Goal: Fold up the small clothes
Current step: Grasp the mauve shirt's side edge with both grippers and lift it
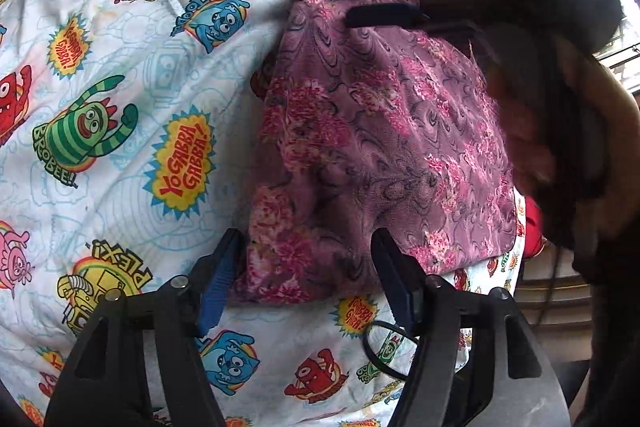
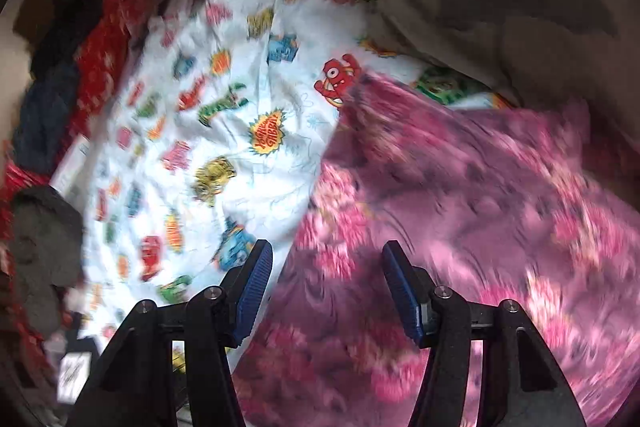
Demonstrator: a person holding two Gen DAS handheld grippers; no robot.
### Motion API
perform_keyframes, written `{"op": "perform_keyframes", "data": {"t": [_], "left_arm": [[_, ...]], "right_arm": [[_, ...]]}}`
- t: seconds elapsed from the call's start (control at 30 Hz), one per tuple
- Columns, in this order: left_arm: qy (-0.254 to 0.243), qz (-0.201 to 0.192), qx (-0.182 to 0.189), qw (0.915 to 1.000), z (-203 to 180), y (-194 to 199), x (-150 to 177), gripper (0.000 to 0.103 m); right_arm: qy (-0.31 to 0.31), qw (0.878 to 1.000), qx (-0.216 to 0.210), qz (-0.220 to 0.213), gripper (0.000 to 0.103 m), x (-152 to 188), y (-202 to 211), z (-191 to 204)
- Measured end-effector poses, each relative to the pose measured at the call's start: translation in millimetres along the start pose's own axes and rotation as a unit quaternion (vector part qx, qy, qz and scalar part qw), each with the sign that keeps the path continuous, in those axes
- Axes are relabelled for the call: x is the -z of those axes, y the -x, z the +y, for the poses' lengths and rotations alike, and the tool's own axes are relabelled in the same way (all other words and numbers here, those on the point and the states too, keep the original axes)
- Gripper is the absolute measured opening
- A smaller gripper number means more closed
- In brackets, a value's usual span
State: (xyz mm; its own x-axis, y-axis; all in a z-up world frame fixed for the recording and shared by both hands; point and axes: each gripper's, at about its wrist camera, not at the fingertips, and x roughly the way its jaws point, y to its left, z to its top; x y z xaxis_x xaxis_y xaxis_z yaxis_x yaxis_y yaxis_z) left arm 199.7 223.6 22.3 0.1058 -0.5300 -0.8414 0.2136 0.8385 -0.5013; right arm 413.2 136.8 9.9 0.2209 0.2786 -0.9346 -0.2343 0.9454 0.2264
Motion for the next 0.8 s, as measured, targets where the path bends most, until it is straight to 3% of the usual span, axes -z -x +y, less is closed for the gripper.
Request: {"op": "perform_keyframes", "data": {"t": [0.1,0.2,0.23,0.27,0.3,0.33,0.4,0.53,0.57,0.8], "left_arm": [[0.003,-0.008,0.010,0.9999,2,0,2,0.064],[0.006,-0.014,0.023,0.9996,2,-1,3,0.061],[0.006,-0.013,0.032,0.9994,0,-2,3,0.055],[0.007,-0.007,0.045,0.9989,1,-2,4,0.033],[0.011,0.005,0.065,0.9978,1,-5,4,0.025],[0.016,0.012,0.076,0.9969,-1,-8,4,0.025],[0.012,0.003,0.059,0.9982,-5,-11,4,0.018],[0.027,-0.014,0.074,0.9968,-10,-5,6,0.015],[0.024,-0.020,0.075,0.9967,-12,-1,7,0.015],[0.006,-0.045,0.093,0.9946,-43,19,7,0.014]], "right_arm": [[0.044,0.997,0.045,0.036,0.068,-8,-25,17],[0.107,0.986,0.113,0.065,0.069,-5,-45,34],[0.132,0.980,0.132,0.068,0.069,-2,-47,40],[0.150,0.976,0.145,0.068,0.068,2,-48,44],[0.158,0.973,0.152,0.067,0.066,6,-48,44],[0.161,0.972,0.159,0.065,0.066,9,-48,43],[0.168,0.970,0.164,0.061,0.057,15,-45,40],[0.171,0.975,0.137,0.045,0.020,28,-28,31],[0.165,0.977,0.127,0.038,0.016,30,-20,27],[0.126,0.988,0.078,-0.033,0.013,56,32,2]]}}
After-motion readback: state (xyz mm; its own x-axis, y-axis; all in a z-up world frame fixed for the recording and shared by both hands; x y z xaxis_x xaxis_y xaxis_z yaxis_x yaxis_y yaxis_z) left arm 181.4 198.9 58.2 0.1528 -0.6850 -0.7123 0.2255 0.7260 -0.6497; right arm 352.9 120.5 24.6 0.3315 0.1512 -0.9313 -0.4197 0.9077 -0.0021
